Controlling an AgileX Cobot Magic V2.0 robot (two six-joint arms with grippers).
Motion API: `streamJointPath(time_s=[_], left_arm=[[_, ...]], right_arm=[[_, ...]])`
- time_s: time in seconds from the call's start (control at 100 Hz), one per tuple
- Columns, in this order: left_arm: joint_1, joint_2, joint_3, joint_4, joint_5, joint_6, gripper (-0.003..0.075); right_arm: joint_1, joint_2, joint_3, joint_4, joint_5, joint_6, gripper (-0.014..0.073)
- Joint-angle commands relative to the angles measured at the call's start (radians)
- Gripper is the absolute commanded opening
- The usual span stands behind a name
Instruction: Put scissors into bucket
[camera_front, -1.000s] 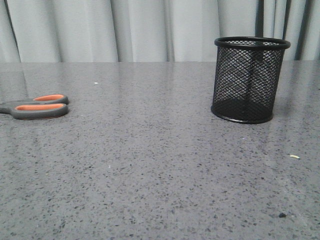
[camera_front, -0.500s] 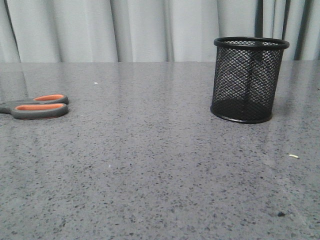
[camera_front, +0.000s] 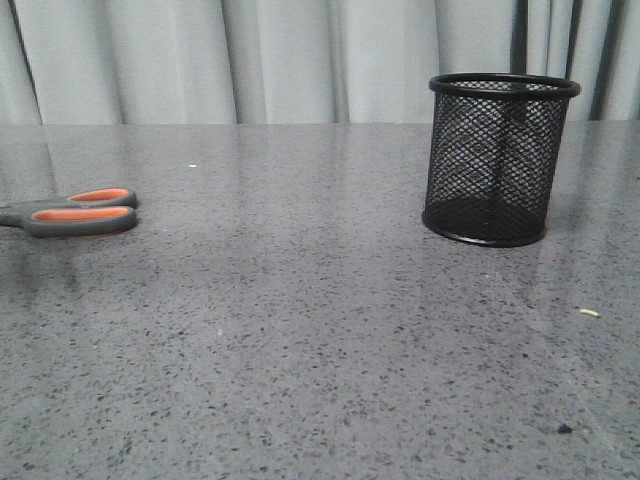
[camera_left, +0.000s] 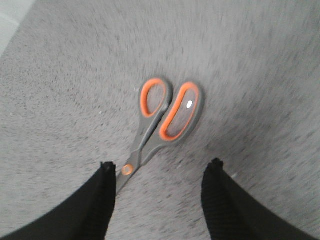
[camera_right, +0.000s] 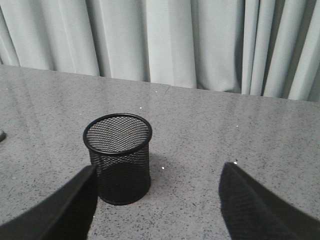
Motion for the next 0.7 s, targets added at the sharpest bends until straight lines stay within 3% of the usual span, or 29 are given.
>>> streamJointPath(time_s=[0.0, 0.1, 0.22, 0.42, 0.57, 0.69], left_arm=[[-0.040, 0.050, -0.054, 0.167, -0.015, 0.007, 0.0365], [-0.058, 0.110, -0.058, 0.351, -0.013, 0.018, 0.0340], [-0.058, 0.153, -0.060, 0.422, 0.001, 0.013, 0.0269], [-0.055, 0.153, -0.066, 0.298, 0.038, 0.008, 0.0246], [-0.027, 0.158, -0.077, 0.133, 0.062, 0.189, 0.0320], [0.034, 0.178, -0.105, 0.001, 0.114, 0.314, 0.0332]], right_arm=[[0.014, 0.010, -0.034, 0.011, -0.078, -0.010, 0.0466], [0.027, 0.010, -0.034, 0.011, -0.078, -0.010, 0.0466], [0.034, 0.010, -0.034, 0.011, -0.078, -0.010, 0.0466], [0.034, 0.010, -0.034, 0.015, -0.078, -0.010, 0.0466], [0.051, 0.010, -0.034, 0.015, -0.078, -0.010, 0.0466], [0.060, 0.010, -0.034, 0.015, -0.078, -0.010, 0.0466]])
